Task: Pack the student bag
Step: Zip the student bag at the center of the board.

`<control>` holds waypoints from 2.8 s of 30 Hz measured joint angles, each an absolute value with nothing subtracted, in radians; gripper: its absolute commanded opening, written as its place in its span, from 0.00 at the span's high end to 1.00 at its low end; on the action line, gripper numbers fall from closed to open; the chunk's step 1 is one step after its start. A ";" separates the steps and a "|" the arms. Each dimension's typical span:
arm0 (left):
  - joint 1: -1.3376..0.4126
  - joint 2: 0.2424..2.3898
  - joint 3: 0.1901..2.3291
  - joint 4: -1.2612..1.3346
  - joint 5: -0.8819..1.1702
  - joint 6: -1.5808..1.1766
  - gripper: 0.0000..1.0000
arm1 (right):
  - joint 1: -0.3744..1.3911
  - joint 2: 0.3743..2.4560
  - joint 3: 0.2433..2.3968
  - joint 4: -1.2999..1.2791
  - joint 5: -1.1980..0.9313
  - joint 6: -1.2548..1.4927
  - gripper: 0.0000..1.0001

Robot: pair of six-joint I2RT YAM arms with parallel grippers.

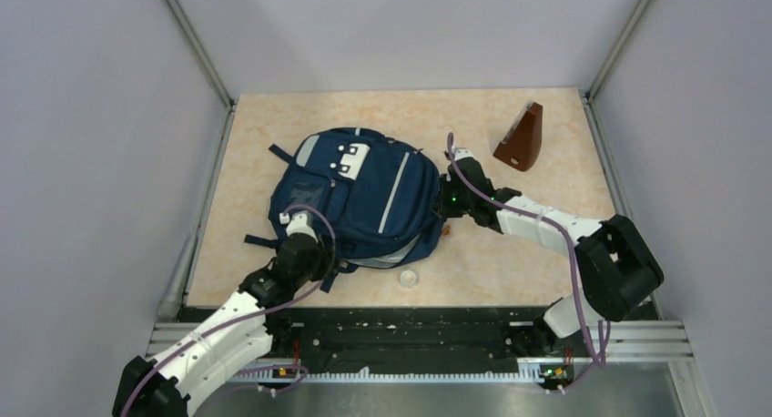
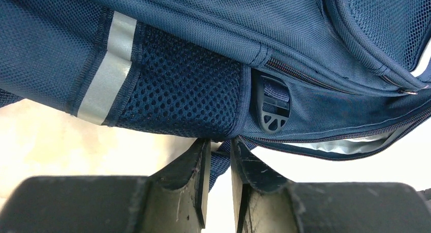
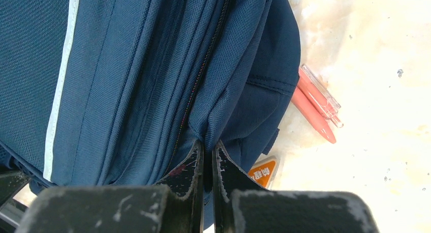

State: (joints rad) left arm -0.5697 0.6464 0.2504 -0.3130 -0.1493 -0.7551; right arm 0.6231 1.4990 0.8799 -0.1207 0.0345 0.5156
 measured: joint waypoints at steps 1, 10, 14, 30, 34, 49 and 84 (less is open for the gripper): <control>-0.570 0.648 0.250 -0.311 -0.149 -0.754 0.74 | 0.623 1.500 0.880 -0.120 0.033 0.516 1.00; -0.570 0.688 0.250 -0.277 -0.147 -0.734 1.00 | 0.623 1.501 0.880 -0.120 0.030 0.515 1.00; -0.570 0.690 0.250 -0.273 -0.142 -0.715 1.00 | 0.623 1.502 0.880 -0.119 0.030 0.514 1.00; -0.561 0.670 0.294 -0.307 0.027 -0.563 1.00 | 0.613 1.522 0.885 -0.094 0.028 0.499 1.00; -0.561 0.710 0.315 -0.307 0.086 -0.526 1.00 | 0.611 1.528 0.886 -0.088 0.030 0.498 1.00; -0.580 0.884 0.403 -0.285 0.155 -0.607 1.00 | 0.618 1.534 0.882 -0.028 0.091 0.533 1.00; -0.645 0.964 0.533 -0.338 0.187 -0.754 1.00 | 1.169 1.280 0.555 0.438 0.088 0.207 0.52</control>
